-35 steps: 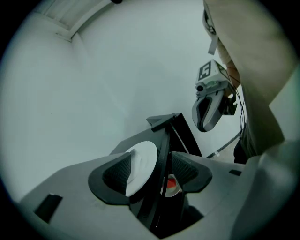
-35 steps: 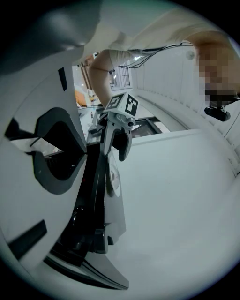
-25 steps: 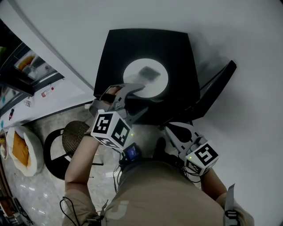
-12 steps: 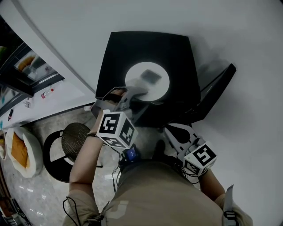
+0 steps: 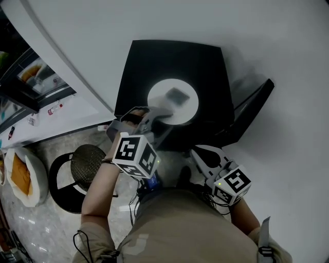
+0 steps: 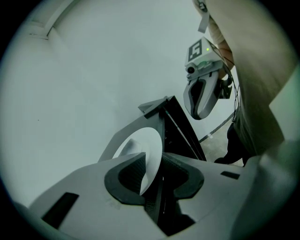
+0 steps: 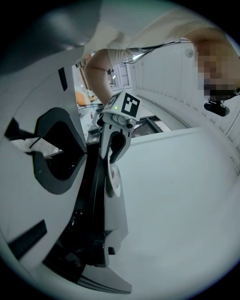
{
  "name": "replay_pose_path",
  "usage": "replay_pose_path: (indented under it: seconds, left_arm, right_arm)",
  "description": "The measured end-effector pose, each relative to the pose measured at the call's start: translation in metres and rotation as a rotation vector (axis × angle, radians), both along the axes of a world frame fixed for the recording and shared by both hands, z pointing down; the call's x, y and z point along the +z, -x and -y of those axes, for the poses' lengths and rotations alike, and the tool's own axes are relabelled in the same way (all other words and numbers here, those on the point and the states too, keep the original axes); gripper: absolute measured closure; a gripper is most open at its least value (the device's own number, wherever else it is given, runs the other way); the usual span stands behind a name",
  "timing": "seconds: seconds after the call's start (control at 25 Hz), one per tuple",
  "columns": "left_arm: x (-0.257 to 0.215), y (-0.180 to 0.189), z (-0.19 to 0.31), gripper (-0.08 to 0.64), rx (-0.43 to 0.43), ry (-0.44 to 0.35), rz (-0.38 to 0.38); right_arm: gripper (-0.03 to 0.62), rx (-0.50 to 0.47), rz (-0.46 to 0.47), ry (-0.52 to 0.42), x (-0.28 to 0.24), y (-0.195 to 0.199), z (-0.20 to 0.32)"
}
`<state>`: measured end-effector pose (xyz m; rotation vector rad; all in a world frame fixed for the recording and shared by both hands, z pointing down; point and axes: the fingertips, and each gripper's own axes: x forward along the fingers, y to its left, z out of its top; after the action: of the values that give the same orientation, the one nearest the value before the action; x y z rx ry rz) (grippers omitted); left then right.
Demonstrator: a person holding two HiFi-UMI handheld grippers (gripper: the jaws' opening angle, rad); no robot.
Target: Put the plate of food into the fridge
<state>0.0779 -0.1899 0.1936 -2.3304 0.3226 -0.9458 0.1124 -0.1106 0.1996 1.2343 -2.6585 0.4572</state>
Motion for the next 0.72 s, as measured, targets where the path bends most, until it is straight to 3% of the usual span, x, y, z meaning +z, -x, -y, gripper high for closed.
replay_pose_path:
  seconds: [0.4, 0.68, 0.72]
  left_arm:
    - [0.0, 0.008, -0.011, 0.457, -0.015, 0.024, -0.055]
    - [-0.001, 0.014, -0.02, 0.457, -0.011, 0.021, -0.06]
    - [-0.001, 0.014, -0.022, 0.457, -0.011, 0.019, -0.062]
  right_arm:
    - [0.569, 0.038, 0.167, 0.125, 0.003, 0.001, 0.012]
    - [0.565, 0.124, 0.468, 0.255, -0.01, -0.01, 0.029]
    - [0.536, 0.128, 0.5, 0.272, -0.012, -0.011, 0.031]
